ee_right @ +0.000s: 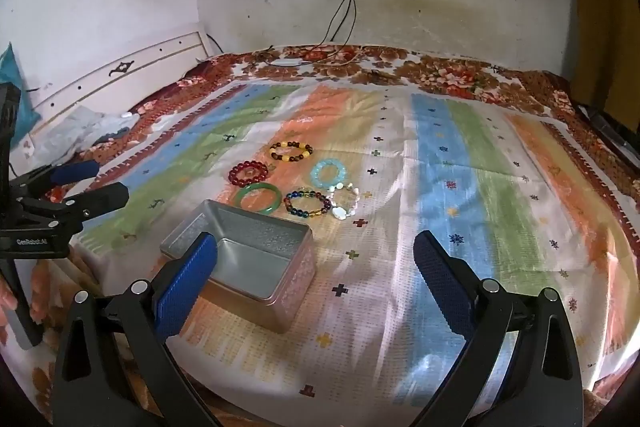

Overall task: Organize jewelry
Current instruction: 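Move both tools forward past the silver tin toward the bracelets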

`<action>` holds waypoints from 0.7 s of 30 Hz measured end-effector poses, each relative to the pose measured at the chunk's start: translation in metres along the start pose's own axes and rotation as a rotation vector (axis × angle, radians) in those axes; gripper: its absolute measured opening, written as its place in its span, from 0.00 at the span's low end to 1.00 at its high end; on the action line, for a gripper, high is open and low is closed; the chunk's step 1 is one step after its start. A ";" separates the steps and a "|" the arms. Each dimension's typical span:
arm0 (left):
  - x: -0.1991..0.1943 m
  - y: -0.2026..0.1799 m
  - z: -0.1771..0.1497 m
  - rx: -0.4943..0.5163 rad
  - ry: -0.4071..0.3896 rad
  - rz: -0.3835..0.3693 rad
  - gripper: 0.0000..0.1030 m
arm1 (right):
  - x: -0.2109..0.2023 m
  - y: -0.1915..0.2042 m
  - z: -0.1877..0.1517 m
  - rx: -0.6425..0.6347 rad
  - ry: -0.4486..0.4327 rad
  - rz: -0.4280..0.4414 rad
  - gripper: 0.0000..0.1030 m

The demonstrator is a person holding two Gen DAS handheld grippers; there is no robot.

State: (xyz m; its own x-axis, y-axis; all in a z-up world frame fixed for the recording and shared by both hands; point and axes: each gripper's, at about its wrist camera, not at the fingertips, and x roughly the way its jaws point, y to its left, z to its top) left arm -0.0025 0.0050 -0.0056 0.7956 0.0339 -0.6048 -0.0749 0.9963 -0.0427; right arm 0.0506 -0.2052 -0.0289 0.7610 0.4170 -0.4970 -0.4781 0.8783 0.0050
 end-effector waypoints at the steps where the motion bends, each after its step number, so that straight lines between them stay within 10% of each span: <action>1: 0.000 0.001 0.000 -0.004 0.000 0.003 0.95 | 0.000 -0.001 0.000 0.005 0.002 0.002 0.97; 21: 0.009 0.012 0.004 -0.029 0.043 0.039 0.95 | 0.010 -0.008 0.004 0.040 0.027 0.002 0.97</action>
State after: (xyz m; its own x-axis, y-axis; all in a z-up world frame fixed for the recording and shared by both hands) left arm 0.0061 0.0175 -0.0084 0.7654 0.0689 -0.6399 -0.1233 0.9915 -0.0408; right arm 0.0637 -0.2076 -0.0303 0.7477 0.4125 -0.5204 -0.4610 0.8865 0.0403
